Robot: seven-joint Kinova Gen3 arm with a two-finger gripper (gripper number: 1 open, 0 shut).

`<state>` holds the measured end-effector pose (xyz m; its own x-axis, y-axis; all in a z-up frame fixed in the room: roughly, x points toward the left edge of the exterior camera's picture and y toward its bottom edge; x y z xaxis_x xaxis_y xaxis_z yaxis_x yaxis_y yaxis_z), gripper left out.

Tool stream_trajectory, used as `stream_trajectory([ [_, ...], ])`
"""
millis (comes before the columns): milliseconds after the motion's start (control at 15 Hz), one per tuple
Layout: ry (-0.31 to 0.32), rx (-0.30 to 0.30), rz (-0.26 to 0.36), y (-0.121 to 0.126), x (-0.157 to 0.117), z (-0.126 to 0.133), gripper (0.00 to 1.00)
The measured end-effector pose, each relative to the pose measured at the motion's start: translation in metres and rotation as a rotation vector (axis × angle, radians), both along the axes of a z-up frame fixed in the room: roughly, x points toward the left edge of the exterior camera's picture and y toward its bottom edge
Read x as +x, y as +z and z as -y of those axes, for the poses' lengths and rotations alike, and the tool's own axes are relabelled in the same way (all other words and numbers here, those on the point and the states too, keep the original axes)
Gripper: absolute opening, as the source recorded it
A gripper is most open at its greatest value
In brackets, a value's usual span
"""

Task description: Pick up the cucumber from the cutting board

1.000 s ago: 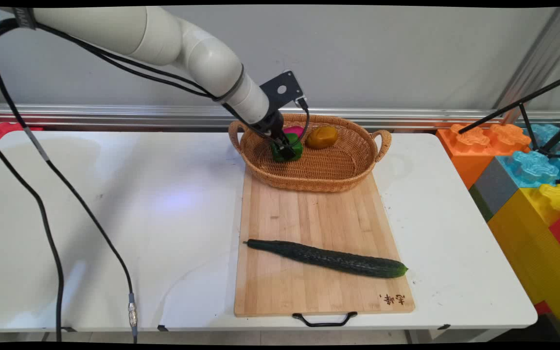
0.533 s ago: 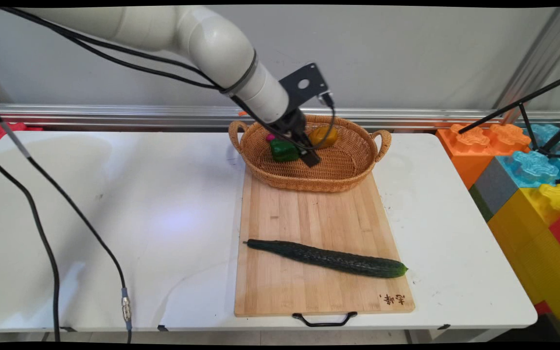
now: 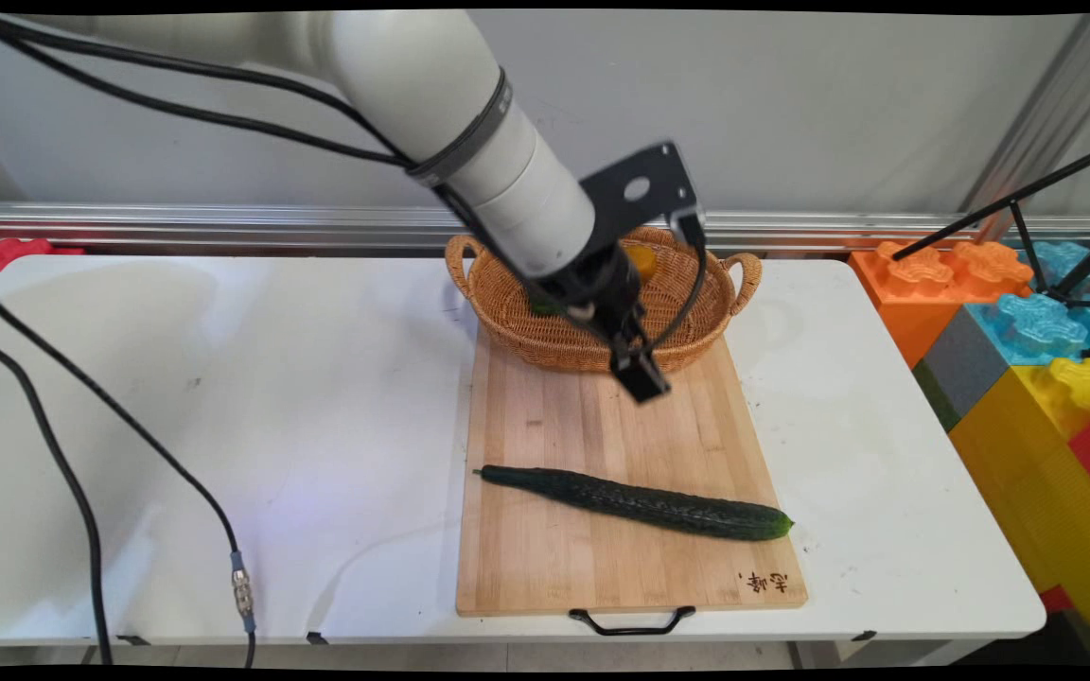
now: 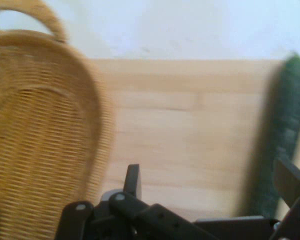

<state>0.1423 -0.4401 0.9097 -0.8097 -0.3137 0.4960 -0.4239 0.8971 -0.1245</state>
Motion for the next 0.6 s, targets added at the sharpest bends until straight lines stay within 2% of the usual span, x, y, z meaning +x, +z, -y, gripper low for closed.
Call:
stream_trajectory([
  [133,-0.047,0.047,0.017,-0.005,-0.001,-0.022,1.0],
  [333,-0.116,0.084,0.057,-0.029,0.001,-0.043,1.0],
  [600,-0.195,0.065,0.108,-0.069,0.004,-0.05,1.0],
])
